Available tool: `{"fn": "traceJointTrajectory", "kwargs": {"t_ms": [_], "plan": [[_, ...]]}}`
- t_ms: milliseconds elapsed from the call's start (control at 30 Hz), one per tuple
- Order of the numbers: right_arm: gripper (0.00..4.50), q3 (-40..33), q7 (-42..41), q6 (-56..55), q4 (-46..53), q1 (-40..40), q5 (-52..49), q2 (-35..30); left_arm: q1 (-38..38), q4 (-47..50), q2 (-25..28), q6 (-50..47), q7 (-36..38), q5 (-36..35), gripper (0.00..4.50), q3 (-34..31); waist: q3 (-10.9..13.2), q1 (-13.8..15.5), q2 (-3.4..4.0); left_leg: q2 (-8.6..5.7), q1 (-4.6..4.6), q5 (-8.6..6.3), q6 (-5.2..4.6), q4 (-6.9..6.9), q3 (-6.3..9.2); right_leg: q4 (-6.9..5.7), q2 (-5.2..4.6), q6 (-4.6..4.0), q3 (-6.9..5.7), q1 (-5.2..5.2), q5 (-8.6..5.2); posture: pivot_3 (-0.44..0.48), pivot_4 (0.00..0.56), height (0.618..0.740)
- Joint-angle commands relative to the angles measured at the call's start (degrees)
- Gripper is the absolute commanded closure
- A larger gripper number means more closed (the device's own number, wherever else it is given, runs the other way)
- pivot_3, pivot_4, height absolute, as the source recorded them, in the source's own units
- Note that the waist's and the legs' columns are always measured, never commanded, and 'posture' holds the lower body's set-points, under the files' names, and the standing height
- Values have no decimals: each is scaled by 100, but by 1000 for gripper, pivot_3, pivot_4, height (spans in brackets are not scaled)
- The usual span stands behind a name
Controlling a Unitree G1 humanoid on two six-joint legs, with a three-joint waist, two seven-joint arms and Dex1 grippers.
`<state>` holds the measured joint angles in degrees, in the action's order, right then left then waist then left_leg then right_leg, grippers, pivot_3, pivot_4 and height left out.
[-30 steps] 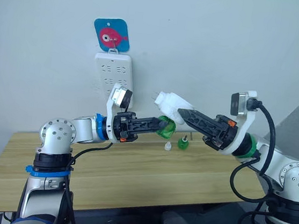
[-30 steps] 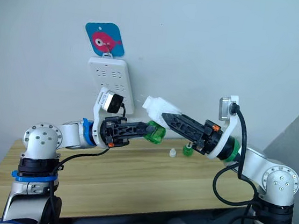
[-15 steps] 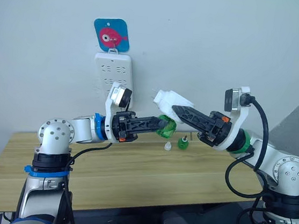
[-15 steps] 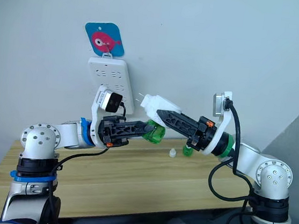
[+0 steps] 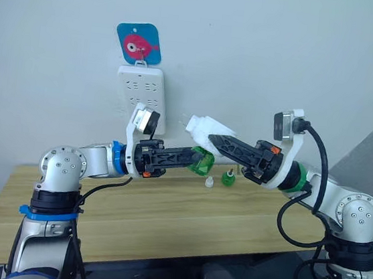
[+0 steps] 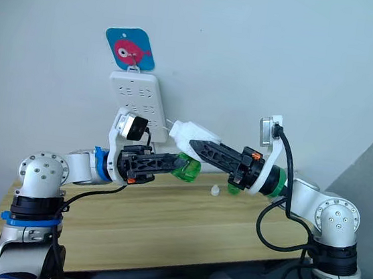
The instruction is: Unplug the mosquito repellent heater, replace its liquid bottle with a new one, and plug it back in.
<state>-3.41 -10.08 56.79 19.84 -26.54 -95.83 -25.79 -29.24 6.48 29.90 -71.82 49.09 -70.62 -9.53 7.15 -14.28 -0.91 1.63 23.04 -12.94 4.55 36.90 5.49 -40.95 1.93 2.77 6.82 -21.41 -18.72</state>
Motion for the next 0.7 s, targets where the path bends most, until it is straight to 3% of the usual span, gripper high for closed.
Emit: {"fn": "traceJointTrajectory", "kwargs": {"t_ms": [33, 233, 400, 700], "plan": [[1580, -170, -102, -225, 249, -72, -208, 24, 279, 292, 382, 432, 176, 457, 422, -53, 0, -3, 0, 0, 0, 0, 0, -1, 0, 0, 0, 0, 0, 0, 0, -228, 36, 724], [1580, -249, -54, -452, 349, -22, 358, -24, 1205, 561, 897, 2194, 96, 2020, 422, -99, -2, 14, 4, 2, -5, 0, 0, -9, -10, 2, 0, -2, 10, -2, -1, -213, 45, 724], [1580, -166, -257, -536, 801, 52, 1287, -393, 1583, 144, 626, 4073, -562, 3351, 422, -522, -2, 146, 4, 1, 1, -1, 0, -7, -15, 11, -3, -1, 13, -3, -1, -199, 54, 724], [1580, 197, -559, -653, 1695, 249, 2711, -896, 1046, -1164, 525, 5729, -684, 4398, 422, -583, -1, 287, 2, 2, 0, -1, 0, -4, -33, 13, -2, 0, 24, -7, -1, -200, 66, 724]]}}
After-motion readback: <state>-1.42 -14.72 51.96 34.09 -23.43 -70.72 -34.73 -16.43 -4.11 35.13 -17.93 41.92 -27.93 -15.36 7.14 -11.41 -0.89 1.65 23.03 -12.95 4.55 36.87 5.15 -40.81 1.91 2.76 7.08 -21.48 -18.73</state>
